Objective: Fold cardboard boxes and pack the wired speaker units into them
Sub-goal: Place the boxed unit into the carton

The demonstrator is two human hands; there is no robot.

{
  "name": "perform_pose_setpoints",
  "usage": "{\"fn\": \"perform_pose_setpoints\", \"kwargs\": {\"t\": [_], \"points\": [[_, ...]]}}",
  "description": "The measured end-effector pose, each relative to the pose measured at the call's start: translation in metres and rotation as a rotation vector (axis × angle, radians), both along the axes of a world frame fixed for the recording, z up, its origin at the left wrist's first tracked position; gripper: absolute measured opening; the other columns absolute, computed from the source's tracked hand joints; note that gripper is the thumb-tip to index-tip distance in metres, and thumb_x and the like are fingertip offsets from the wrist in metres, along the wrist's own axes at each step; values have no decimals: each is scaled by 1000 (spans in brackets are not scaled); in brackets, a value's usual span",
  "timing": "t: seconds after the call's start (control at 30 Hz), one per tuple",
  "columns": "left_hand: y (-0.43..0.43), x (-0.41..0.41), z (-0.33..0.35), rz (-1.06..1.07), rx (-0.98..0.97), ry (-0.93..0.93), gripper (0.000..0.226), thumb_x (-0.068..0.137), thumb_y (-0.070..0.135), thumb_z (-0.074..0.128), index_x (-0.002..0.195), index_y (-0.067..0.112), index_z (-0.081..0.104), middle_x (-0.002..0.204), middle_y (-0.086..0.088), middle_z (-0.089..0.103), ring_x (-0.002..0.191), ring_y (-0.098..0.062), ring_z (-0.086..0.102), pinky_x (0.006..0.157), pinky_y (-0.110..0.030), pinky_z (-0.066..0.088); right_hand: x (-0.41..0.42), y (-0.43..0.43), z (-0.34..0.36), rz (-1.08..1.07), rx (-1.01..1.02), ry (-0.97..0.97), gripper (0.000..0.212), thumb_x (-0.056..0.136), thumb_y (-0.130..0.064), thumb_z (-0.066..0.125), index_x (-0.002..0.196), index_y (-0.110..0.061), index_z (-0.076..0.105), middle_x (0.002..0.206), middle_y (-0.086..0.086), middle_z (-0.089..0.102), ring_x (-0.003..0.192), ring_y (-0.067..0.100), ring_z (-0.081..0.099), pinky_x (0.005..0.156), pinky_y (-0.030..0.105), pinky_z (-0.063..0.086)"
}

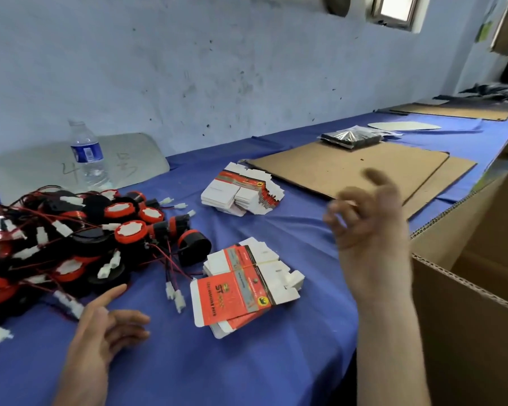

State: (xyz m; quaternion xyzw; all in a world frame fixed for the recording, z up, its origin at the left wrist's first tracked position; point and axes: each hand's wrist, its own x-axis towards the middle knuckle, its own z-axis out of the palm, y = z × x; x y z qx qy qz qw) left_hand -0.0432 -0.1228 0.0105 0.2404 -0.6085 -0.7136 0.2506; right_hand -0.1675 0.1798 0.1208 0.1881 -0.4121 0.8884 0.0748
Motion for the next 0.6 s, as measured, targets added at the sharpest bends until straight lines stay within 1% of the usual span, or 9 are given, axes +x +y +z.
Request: {"fn": "perform_pose_setpoints", "kwargs": {"t": [0.07,0.1,0.13,0.17,0.2,0.23,0.3,0.4,0.6], "points": [[1,0,5,-20,-5,-19,29,106,18,22,122,12,45,50,-11,65,37,-19,59,36,-22,47,5,-35,-4,-58,528,186,44,72,-21,78,112,-28,61,105,-10,70,103,6,63,88,26,49],[1,-2,6,-30,-1,-29,28,105,15,22,121,12,45,49,-11,64,36,-20,58,35,-22,47,3,-49,-25,56,807,225,55,72,-23,81,120,-34,57,126,-16,61,126,1,47,105,31,40],[2,-2,8,-32,5,-39,29,105,13,21,120,12,45,49,-12,64,36,-20,58,34,-22,46,0,-53,-36,141,1118,298,68,71,-27,83,129,-42,49,145,-20,43,142,-1,22,118,36,22],[3,-3,10,-34,3,-55,30,105,12,20,120,12,46,49,-12,64,36,-20,58,34,-22,46,-4,-55,-42,195,1367,320,80,70,-31,84,135,-48,40,155,-22,24,146,1,-1,120,40,3],[4,-2,12,-21,-10,-70,30,104,12,20,119,13,46,49,-12,64,36,-19,58,35,-22,46,-7,-58,-50,272,1539,314,89,70,-32,83,140,-50,32,157,-22,11,145,3,-13,118,42,-8],[5,-1,12,-13,-28,-70,30,104,12,21,118,13,48,51,-12,64,37,-19,58,36,-21,47,-3,-66,-59,338,1656,358,93,71,-30,82,143,-50,27,158,-23,5,145,5,-17,116,44,-12],[7,2,11,-8,-48,-44,32,104,13,22,111,17,53,54,-12,66,41,-19,60,40,-21,48,0,-74,-66,386,1719,349,94,72,-19,80,145,-46,28,158,-21,7,146,6,-7,119,43,-5],[7,5,8,-17,-73,-6,32,104,16,24,105,23,56,59,-11,68,45,-20,62,44,-20,50,-6,-63,-60,351,1642,245,82,74,-12,79,142,-40,42,153,-21,24,141,6,23,110,25,26],[9,12,5,-54,-141,57,30,105,21,27,108,25,57,69,-12,70,54,-22,65,51,-21,52,-16,-46,-55,430,1532,172,57,78,-11,76,127,-34,60,141,-28,38,120,-8,38,95,14,34]]}}
